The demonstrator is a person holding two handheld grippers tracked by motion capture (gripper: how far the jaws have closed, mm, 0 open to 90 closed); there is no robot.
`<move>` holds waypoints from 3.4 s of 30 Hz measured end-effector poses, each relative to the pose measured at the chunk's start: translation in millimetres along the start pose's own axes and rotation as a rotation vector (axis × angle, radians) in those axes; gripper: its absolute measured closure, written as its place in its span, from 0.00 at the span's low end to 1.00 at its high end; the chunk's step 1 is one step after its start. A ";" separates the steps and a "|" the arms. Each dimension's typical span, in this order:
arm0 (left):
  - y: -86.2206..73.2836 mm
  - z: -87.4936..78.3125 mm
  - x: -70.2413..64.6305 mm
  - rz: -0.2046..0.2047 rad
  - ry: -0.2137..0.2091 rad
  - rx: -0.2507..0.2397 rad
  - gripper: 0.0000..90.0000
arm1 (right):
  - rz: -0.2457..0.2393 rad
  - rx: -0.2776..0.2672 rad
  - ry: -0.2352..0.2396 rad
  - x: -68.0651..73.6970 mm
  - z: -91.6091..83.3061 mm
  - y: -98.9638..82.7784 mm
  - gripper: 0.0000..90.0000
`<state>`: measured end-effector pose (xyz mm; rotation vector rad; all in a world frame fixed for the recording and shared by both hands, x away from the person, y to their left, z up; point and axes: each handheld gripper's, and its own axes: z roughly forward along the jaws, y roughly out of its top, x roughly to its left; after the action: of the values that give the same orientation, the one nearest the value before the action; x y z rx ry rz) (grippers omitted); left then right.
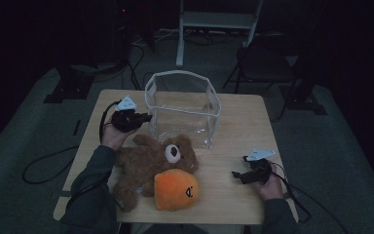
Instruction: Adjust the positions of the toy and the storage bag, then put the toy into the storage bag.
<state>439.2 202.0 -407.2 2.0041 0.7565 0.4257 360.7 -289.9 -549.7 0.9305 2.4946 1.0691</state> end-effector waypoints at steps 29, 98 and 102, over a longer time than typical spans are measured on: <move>-35.2 -62.1 -30.5 0.022 -0.067 -0.017 0.57 | 0.006 -0.001 -0.005 1.2 -1.4 -1.4 0.13; -31.9 39.3 -94.9 0.250 -0.128 0.429 0.17 | 0.005 -0.001 -0.004 1.8 -1.7 -1.8 0.13; -29.7 47.6 -95.7 0.272 -0.142 0.467 0.17 | 0.006 -0.001 -0.004 1.8 -1.7 -1.7 0.13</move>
<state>384.1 119.6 -457.1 2.5615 0.5264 0.2729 357.8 -290.6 -549.8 0.9388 2.4892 1.0693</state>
